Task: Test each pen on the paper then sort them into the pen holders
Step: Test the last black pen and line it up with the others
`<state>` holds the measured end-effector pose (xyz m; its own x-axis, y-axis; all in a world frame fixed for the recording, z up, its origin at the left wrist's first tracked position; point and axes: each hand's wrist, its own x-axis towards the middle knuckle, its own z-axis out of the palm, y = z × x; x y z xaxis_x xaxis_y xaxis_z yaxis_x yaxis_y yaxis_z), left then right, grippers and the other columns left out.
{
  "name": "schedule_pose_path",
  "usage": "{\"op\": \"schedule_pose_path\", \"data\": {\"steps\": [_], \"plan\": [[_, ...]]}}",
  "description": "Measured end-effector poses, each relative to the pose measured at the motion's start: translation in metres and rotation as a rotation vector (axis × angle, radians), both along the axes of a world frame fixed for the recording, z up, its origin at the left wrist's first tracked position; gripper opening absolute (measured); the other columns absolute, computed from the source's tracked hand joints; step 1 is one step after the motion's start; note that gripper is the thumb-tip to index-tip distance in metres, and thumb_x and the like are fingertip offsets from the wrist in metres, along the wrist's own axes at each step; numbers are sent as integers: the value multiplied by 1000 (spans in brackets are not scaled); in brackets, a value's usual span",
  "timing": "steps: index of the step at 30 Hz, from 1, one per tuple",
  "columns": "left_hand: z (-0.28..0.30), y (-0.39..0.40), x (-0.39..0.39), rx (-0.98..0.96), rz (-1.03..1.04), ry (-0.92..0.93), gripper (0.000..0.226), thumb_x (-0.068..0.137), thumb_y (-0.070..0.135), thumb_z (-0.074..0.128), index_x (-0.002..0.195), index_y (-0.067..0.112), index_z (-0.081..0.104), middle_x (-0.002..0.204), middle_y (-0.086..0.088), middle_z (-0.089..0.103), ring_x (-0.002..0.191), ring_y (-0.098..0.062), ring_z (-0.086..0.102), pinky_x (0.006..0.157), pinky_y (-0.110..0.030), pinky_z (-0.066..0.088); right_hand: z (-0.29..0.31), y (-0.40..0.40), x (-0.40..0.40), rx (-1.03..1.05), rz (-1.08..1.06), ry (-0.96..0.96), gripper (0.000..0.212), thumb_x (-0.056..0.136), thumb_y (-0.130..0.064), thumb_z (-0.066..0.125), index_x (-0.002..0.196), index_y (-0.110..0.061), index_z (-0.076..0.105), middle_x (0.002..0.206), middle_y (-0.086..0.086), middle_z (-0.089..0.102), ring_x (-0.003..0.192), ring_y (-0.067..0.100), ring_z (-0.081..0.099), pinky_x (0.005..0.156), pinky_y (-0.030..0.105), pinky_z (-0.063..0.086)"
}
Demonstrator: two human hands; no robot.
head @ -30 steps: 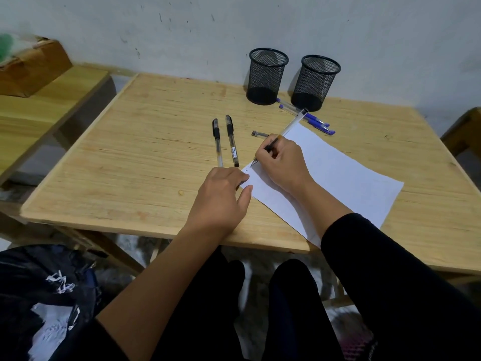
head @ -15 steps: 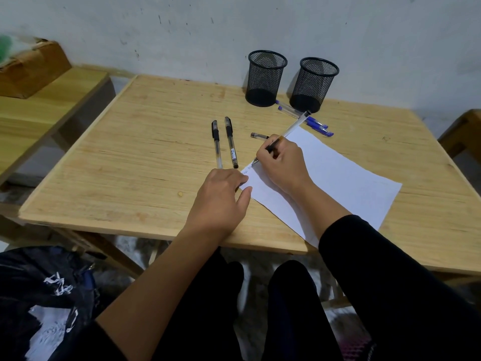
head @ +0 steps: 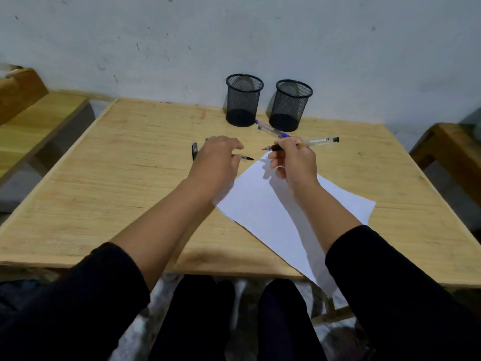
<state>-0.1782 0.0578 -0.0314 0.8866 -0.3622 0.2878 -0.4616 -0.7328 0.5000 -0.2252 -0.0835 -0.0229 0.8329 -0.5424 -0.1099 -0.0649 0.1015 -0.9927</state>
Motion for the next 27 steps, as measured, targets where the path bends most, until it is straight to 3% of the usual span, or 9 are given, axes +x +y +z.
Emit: {"op": "schedule_pose_path", "data": {"steps": [4, 7, 12, 16, 23, 27], "plan": [[1, -17, 26, 193, -7, 119, 31, 93, 15, 53, 123, 18, 59, 127, -4, 57, 120, -20, 45, 83, -26, 35, -2, -12, 0, 16, -12, 13, 14, 92, -14, 47, 84, -10, 58, 66, 6, 64, 41, 7, 55, 35, 18, 35], [-6, -18, 36, 267, -34, 139, 22, 91, 17, 54, 111, 15, 64, 116, -8, 62, 113, -23, 49, 82, -31, 40, -4, -17, 1, 18, 7, 3, 10, 92, -10, 45, 85, -10, 52, 67, 6, 63, 39, 7, 55, 34, 18, 33], [-11, -14, 33, 79, -30, 147, 15, 90, 16, 56, 100, 14, 67, 100, -9, 66, 101, -22, 52, 77, -31, 42, -4, -17, 3, -8, 59, 1, 19, 90, -10, 53, 71, -15, 55, 65, 4, 60, 41, 6, 50, 38, 19, 34], [-5, -14, 25, -82, -8, 155, 12, 89, 17, 58, 96, 19, 67, 94, -2, 69, 87, -13, 52, 71, -22, 34, -3, -13, 5, -8, 85, -23, 21, 88, -8, 55, 68, -15, 56, 64, 5, 59, 42, 7, 48, 39, 20, 33], [8, -15, 12, -147, -64, 108, 13, 90, 16, 55, 93, 19, 67, 91, -1, 70, 96, -20, 58, 83, -32, 44, 3, -8, 4, -12, 136, -59, 23, 89, -7, 55, 67, -12, 57, 62, 7, 58, 44, 9, 45, 39, 19, 32], [16, -14, 2, -231, -76, 112, 15, 92, 10, 51, 92, 15, 65, 87, -5, 70, 91, -24, 59, 81, -32, 44, 11, -4, 2, 13, 174, -127, 22, 90, -3, 55, 69, -12, 54, 59, 6, 53, 40, 6, 43, 38, 16, 30]]}}
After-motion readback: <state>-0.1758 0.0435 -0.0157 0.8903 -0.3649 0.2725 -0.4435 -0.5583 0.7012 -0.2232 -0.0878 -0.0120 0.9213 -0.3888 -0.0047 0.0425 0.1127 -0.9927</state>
